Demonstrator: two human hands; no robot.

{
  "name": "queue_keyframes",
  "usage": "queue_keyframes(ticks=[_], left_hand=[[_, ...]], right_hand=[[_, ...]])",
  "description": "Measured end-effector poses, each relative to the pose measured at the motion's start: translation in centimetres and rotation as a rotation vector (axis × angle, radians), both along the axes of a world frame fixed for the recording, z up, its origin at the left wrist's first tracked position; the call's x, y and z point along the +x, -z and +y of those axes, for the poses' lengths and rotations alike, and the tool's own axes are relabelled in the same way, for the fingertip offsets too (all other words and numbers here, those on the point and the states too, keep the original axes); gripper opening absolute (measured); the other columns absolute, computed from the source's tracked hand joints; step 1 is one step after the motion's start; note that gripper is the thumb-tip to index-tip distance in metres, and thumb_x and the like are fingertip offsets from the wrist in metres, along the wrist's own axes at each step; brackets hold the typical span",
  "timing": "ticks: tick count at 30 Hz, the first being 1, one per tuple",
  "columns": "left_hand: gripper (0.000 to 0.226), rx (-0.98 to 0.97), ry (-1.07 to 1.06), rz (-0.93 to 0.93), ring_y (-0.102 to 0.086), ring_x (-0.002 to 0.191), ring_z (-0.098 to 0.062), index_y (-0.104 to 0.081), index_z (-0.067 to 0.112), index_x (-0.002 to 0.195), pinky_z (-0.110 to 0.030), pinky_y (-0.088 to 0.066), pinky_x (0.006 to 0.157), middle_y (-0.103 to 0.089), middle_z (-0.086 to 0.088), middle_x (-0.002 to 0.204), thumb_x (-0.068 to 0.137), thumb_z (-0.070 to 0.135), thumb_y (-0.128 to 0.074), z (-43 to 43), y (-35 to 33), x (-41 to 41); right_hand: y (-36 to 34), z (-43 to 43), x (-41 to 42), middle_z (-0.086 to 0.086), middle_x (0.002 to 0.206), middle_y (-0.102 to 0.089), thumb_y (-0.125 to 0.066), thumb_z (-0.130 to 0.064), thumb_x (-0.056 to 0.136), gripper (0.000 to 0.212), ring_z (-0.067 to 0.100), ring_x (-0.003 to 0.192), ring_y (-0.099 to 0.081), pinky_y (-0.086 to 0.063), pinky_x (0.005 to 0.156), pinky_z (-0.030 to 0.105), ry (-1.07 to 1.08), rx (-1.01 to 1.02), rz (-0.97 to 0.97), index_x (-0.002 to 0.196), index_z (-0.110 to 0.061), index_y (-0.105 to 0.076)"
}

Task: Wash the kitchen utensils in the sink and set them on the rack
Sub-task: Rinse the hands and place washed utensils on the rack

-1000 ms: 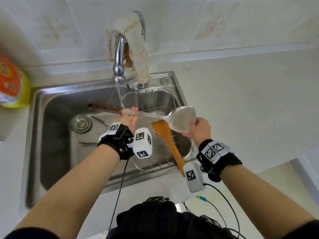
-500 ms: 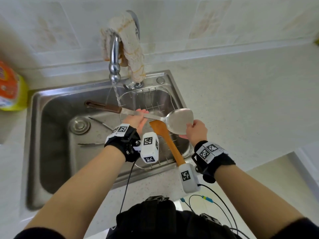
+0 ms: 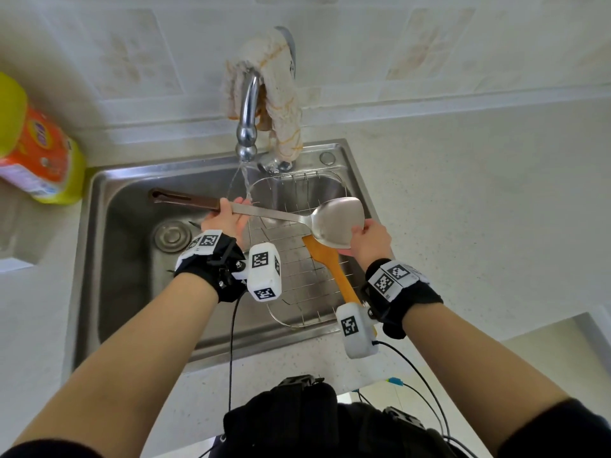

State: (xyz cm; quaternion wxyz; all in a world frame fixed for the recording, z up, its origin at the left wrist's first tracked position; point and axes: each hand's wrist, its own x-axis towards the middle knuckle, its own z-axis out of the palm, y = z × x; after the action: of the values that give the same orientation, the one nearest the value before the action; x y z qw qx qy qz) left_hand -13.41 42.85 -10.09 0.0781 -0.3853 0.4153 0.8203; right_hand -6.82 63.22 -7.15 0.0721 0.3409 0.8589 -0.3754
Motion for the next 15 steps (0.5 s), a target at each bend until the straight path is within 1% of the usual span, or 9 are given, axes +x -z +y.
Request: queue_keyframes(ticks=[1,3,5,6,8,10,12,14,15], left_hand=[[0.020,0.017,-0.009,0.009,-0.059,0.104,-0.024,-0.047,0.005,0.086,-0.032,-0.050,0.094,-0.057,-0.014,0.114,0.101,0.011,-0.036,0.2,-0.2,0.0],[0.012,-0.018,0.041,-0.024,-0.058,0.114,-0.027,-0.051,-0.001,0.099,-0.027,-0.051,0.088,-0.056,-0.019,0.126,0.098,0.003,-0.040,0.8,0.1,0.0],[0.031,-0.086,0.087,0.002,-0.060,0.112,-0.027,-0.045,-0.009,0.123,-0.023,-0.052,0.083,-0.055,-0.021,0.128,0.092,-0.006,-0.046,1.2,0.2,0.2],[0.035,-0.073,0.066,0.006,-0.063,0.104,-0.024,-0.044,-0.007,0.125,-0.022,-0.055,0.078,-0.058,-0.019,0.122,0.090,-0.008,-0.049,1.1,-0.4,0.4],[0.028,-0.066,0.002,0.018,-0.067,0.084,-0.017,-0.049,-0.002,0.116,-0.022,-0.058,0.066,-0.064,-0.015,0.107,0.089,0.000,-0.057,0.7,-0.6,0.3],[0.025,-0.088,-0.057,0.033,-0.067,0.075,-0.014,-0.049,0.000,0.109,-0.022,-0.058,0.061,-0.065,-0.013,0.096,0.091,0.014,-0.059,0.5,-0.7,0.3],[0.033,-0.096,-0.066,0.023,-0.069,0.070,-0.013,-0.047,-0.007,0.113,-0.022,-0.058,0.059,-0.066,-0.014,0.099,0.096,0.022,-0.049,0.4,-0.1,0.7],[0.040,-0.085,-0.027,-0.007,-0.069,0.069,-0.015,-0.047,-0.014,0.118,-0.020,-0.056,0.055,-0.065,-0.018,0.107,0.100,0.021,-0.040,0.3,0.3,1.1],[0.038,-0.070,-0.001,-0.012,-0.069,0.073,-0.017,-0.046,-0.016,0.119,-0.021,-0.057,0.056,-0.064,-0.018,0.111,0.100,0.017,-0.038,0.5,0.4,1.3]], right_hand=[[0.1,0.1,-0.1,0.016,0.112,-0.061,-0.041,-0.018,0.098,0.030,0.028,0.095,-0.059,-0.045,0.066,0.025,0.011,-0.001,-0.005,0.119,-0.001,-0.054],[0.3,0.3,-0.3,0.017,0.112,-0.062,-0.041,-0.018,0.098,0.030,0.029,0.099,-0.060,-0.046,0.071,0.029,0.034,-0.002,-0.016,0.118,-0.001,-0.054],[0.4,0.6,-0.1,0.017,0.112,-0.062,-0.041,-0.019,0.097,0.031,0.030,0.102,-0.060,-0.049,0.078,0.033,0.053,0.006,-0.029,0.118,-0.001,-0.055],[0.5,0.8,0.0,0.017,0.111,-0.062,-0.041,-0.019,0.097,0.031,0.031,0.102,-0.060,-0.050,0.080,0.034,0.056,0.013,-0.027,0.118,-0.001,-0.055],[0.6,0.8,0.1,0.017,0.111,-0.063,-0.042,-0.019,0.098,0.030,0.031,0.102,-0.060,-0.052,0.083,0.038,0.052,0.010,-0.012,0.117,0.000,-0.055],[0.6,0.3,0.2,0.017,0.108,-0.063,-0.042,-0.018,0.097,0.029,0.031,0.101,-0.061,-0.052,0.085,0.041,0.046,0.002,0.002,0.115,0.001,-0.056],[0.8,-0.3,0.4,0.016,0.106,-0.062,-0.043,-0.017,0.097,0.027,0.030,0.100,-0.061,-0.052,0.084,0.040,0.043,-0.008,0.016,0.113,0.001,-0.055],[0.9,-0.4,0.8,0.016,0.105,-0.061,-0.043,-0.017,0.097,0.026,0.030,0.101,-0.060,-0.052,0.084,0.041,0.058,-0.016,0.020,0.113,0.001,-0.054],[0.9,-0.3,1.1,0.016,0.106,-0.061,-0.042,-0.017,0.097,0.027,0.031,0.102,-0.060,-0.052,0.084,0.039,0.072,-0.010,0.017,0.114,0.001,-0.054]])
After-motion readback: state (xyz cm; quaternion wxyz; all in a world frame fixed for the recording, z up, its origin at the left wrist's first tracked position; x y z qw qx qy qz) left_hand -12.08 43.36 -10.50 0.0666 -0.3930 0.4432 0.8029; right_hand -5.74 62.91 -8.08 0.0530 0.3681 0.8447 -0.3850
